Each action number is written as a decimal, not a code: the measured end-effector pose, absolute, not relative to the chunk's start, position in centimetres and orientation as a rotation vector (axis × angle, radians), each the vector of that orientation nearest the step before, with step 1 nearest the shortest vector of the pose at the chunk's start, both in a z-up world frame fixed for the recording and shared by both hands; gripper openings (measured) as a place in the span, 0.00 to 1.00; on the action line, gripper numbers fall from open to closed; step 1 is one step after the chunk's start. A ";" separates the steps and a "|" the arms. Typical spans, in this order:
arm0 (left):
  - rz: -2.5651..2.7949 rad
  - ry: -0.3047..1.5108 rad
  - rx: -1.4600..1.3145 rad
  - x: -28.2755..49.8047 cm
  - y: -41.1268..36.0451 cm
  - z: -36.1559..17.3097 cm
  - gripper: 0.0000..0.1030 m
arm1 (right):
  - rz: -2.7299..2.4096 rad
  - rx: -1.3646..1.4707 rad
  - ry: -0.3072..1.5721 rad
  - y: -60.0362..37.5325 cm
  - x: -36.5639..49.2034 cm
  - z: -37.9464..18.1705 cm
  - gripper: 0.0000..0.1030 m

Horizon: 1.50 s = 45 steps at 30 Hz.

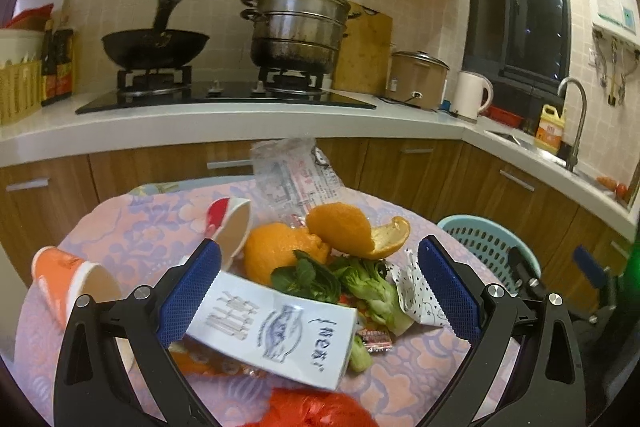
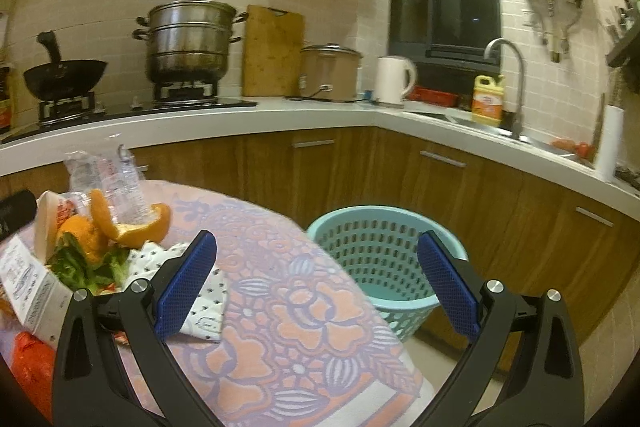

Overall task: Collect trash
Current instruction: 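Grasp the orange paper cup with the left tool while the right tool grasps the red plastic bag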

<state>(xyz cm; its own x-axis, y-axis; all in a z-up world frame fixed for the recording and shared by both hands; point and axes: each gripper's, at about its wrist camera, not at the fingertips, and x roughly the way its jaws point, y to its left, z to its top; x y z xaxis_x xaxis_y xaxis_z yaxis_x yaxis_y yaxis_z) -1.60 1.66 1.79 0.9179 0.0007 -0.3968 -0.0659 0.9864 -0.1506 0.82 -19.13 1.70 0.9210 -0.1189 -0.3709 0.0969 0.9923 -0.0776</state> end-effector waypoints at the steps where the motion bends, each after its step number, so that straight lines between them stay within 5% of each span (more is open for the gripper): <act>1: 0.047 0.405 -0.174 -2.0 2.2 2.1 0.93 | -0.090 -0.058 0.391 -19.1 0.9 1.7 0.93; 9: 0.360 0.449 -0.203 -7.1 9.3 2.9 0.93 | 0.071 -0.098 0.416 -17.6 0.7 1.5 0.92; 20: 0.555 0.609 -0.159 -6.8 12.8 -0.7 0.89 | 0.346 -0.142 0.484 -14.0 -2.6 1.7 0.77; 32: 0.670 0.658 -0.160 -5.5 13.6 -3.0 0.52 | 0.666 -0.131 0.692 -9.7 -4.7 0.3 0.77; 34: 0.668 0.662 -0.175 -5.3 13.8 -3.4 0.25 | 0.679 -0.131 0.730 -9.2 -4.6 -0.3 0.78; 37: 0.687 0.667 -0.200 -5.4 14.3 -3.8 0.05 | 0.689 -0.149 0.762 -8.6 -4.6 -0.8 0.86; 45: 0.693 0.611 -0.200 -6.3 13.7 -3.1 0.01 | 0.690 -0.180 0.886 -6.3 -3.3 -2.6 0.90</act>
